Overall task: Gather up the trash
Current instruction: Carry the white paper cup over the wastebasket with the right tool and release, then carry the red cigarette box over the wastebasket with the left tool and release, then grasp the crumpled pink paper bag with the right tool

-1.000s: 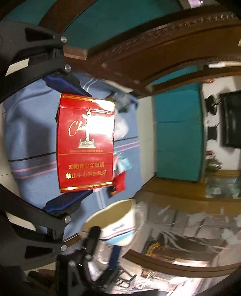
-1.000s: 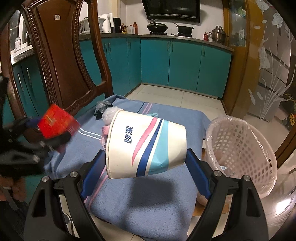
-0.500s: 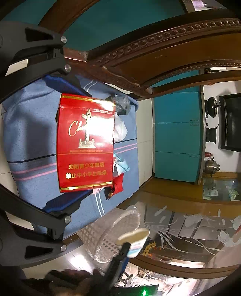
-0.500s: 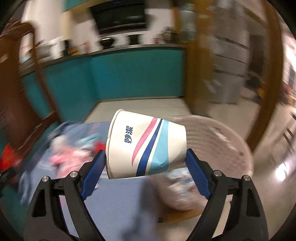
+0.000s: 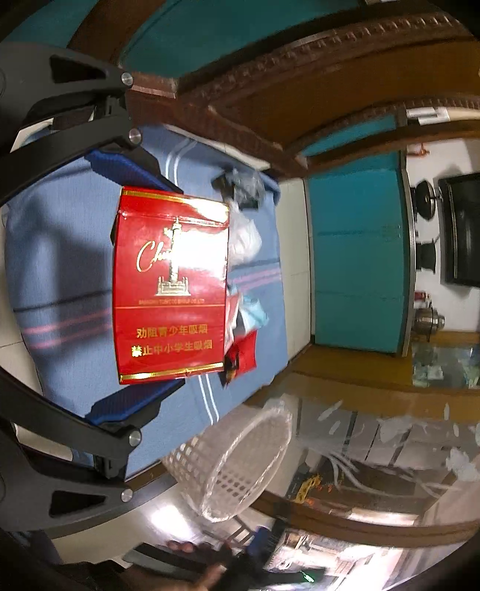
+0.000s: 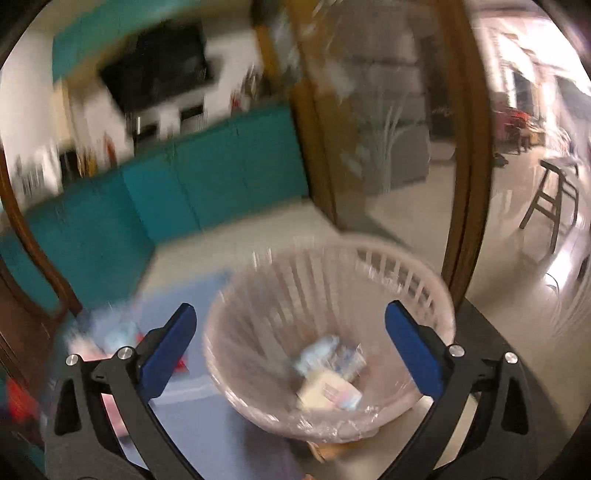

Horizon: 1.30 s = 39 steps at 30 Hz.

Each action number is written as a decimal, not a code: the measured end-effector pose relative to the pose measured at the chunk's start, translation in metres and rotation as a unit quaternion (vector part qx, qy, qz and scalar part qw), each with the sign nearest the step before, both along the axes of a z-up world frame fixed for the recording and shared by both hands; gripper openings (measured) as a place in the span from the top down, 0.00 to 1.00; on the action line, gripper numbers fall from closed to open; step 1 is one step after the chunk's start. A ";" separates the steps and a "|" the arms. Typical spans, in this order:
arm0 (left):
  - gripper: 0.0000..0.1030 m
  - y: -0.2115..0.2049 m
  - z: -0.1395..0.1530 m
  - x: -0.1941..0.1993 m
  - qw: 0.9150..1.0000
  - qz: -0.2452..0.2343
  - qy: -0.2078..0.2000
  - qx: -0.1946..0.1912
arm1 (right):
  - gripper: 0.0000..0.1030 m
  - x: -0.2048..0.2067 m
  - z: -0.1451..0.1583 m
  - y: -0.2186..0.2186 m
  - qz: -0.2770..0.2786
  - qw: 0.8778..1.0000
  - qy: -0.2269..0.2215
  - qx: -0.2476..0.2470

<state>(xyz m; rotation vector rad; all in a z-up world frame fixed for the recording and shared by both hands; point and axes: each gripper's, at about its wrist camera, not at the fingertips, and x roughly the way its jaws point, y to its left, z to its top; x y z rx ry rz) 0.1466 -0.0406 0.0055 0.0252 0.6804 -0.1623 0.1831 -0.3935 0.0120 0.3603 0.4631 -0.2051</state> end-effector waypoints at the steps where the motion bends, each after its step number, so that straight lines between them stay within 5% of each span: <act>1: 0.12 -0.006 0.000 0.001 1.000 -0.008 -0.002 0.002 | 0.03 -0.009 0.006 -0.003 -0.012 1.000 -0.021 0.012; 5: 0.12 -0.051 0.001 0.016 0.998 -0.055 0.010 -0.013 | 0.03 -0.039 0.020 -0.030 -0.079 0.991 -0.089 0.063; 12: 0.11 -0.197 0.032 0.069 0.986 -0.161 -0.005 -0.044 | 0.03 -0.069 0.018 -0.067 -0.162 0.973 -0.135 0.096; 17: 0.04 -0.241 0.025 0.115 0.986 -0.157 0.016 -0.061 | 0.03 -0.071 0.021 -0.069 -0.154 0.973 -0.143 0.100; 21: 0.04 -0.195 0.016 0.106 0.988 -0.124 0.031 -0.088 | 0.03 -0.054 0.020 -0.047 -0.087 0.985 -0.119 0.093; 26: 0.03 -0.099 0.013 0.064 0.997 -0.055 0.022 -0.044 | 0.03 -0.026 0.021 0.013 0.041 0.996 -0.062 0.058; 35: 0.03 0.040 0.011 -0.021 0.996 0.074 -0.033 -0.027 | 0.03 -0.019 0.017 0.113 0.165 0.986 0.006 -0.030; 39: 0.03 0.031 0.004 -0.021 0.999 0.038 -0.029 -0.004 | 0.03 -0.021 0.001 0.153 0.199 0.977 0.049 -0.058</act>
